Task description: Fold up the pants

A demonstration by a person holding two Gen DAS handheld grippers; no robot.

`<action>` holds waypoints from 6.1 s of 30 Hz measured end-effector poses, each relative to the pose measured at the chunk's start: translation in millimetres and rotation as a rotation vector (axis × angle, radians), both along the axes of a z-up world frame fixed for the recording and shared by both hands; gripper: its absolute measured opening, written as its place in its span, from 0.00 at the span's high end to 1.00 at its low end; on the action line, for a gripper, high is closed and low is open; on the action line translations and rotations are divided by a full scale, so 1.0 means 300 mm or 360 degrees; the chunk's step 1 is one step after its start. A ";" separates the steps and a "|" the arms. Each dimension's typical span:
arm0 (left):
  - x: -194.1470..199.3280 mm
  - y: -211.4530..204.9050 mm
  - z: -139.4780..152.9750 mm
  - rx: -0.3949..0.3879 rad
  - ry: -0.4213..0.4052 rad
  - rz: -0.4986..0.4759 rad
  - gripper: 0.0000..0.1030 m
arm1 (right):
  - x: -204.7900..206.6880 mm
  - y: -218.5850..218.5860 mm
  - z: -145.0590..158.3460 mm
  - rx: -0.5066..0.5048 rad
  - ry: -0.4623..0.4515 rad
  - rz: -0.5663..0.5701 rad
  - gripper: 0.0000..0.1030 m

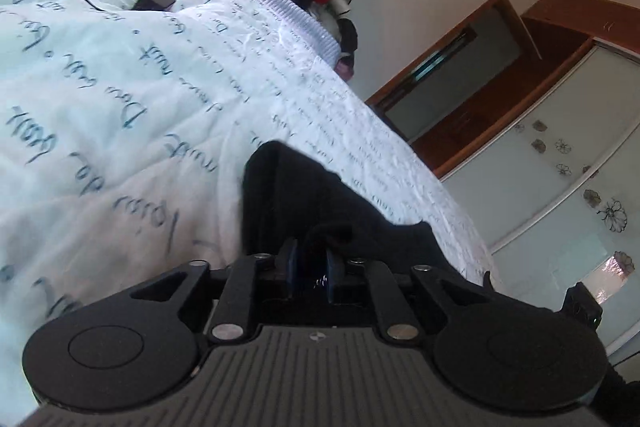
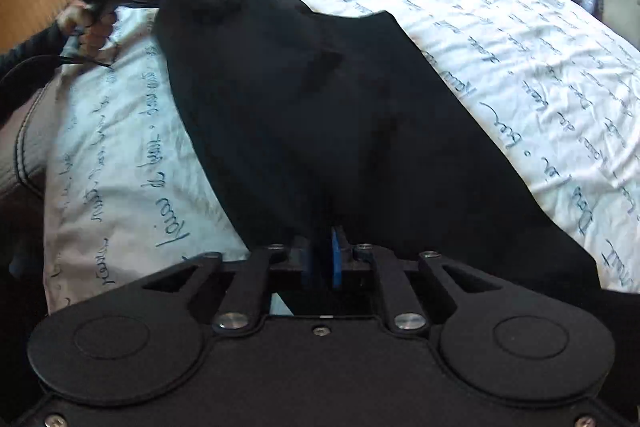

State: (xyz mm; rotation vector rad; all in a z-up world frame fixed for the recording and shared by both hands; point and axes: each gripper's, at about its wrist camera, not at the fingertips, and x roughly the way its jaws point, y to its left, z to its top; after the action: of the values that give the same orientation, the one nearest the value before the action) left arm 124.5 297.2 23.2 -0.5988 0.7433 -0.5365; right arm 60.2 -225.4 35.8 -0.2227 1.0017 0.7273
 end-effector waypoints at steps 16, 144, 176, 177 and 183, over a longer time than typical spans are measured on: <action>0.033 -0.454 0.190 0.0495 -0.0359 -0.0054 0.21 | 0.177 0.059 -0.110 0.1089 0.0492 -0.0937 0.18; -0.083 -0.892 -0.083 0.1150 -0.0416 -0.0033 0.00 | -0.821 -1.124 -0.309 0.1587 -0.0115 -0.2724 0.71; -0.338 -1.178 0.120 0.1093 -0.0813 -0.0174 0.00 | -0.504 -0.913 -0.093 0.1213 -0.0437 -0.2061 0.18; -0.355 -1.220 0.121 0.1063 -0.0811 -0.0228 0.00 | -0.486 -0.819 -0.064 0.1116 -0.0428 -0.1893 0.18; -0.348 -1.407 -0.070 0.1305 -0.0467 -0.0480 0.00 | -0.459 -0.443 -0.166 0.0578 -0.0085 -0.1293 0.19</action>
State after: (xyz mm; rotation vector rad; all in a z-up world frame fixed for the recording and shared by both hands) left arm 20.0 -124.9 2.1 0.3537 0.7019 -0.5256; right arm -77.6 -358.2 -14.1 0.4634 0.7942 0.1428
